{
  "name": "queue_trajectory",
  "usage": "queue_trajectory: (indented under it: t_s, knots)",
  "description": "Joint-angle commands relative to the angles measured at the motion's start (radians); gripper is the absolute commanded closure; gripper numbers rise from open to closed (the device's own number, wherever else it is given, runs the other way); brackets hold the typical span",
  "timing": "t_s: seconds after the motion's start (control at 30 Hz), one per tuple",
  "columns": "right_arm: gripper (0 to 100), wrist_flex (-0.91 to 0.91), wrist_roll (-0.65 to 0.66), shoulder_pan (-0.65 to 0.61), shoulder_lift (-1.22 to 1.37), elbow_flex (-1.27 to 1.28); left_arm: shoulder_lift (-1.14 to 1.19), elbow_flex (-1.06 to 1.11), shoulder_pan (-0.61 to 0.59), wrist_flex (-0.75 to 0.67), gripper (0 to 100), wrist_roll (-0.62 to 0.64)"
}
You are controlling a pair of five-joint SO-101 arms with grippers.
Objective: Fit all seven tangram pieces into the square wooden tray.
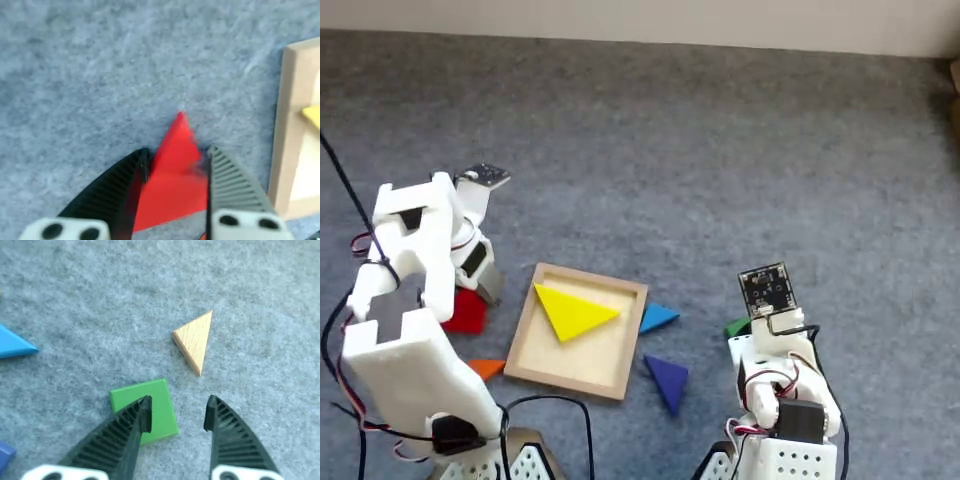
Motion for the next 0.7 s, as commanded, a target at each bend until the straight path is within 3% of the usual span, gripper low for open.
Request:
queue_trajectory:
  t_s: [0.0, 0.17, 0.37, 0.6, 0.67]
  knots:
    - [81.8, -0.001, 0.014, 0.013, -0.015, 0.093, 0.027, -0.030, -0.010, 0.000, 89, -0.008]
    - [81.8, -0.001, 0.014, 0.013, -0.015, 0.093, -0.001, -0.081, -0.008, 0.014, 99, -0.009]
    - [81.8, -0.001, 0.014, 0.013, -0.015, 0.093, -0.219, -0.160, -0.016, 0.176, 99, 0.071]
    - [81.8, 0.001, 0.014, 0.013, -0.015, 0.093, -0.575, -0.010, -0.021, 0.213, 99, 0.064]
    - [81.8, 0.001, 0.014, 0.013, -0.015, 0.093, -0.653, 0.059, -0.039, 0.213, 99, 0.008]
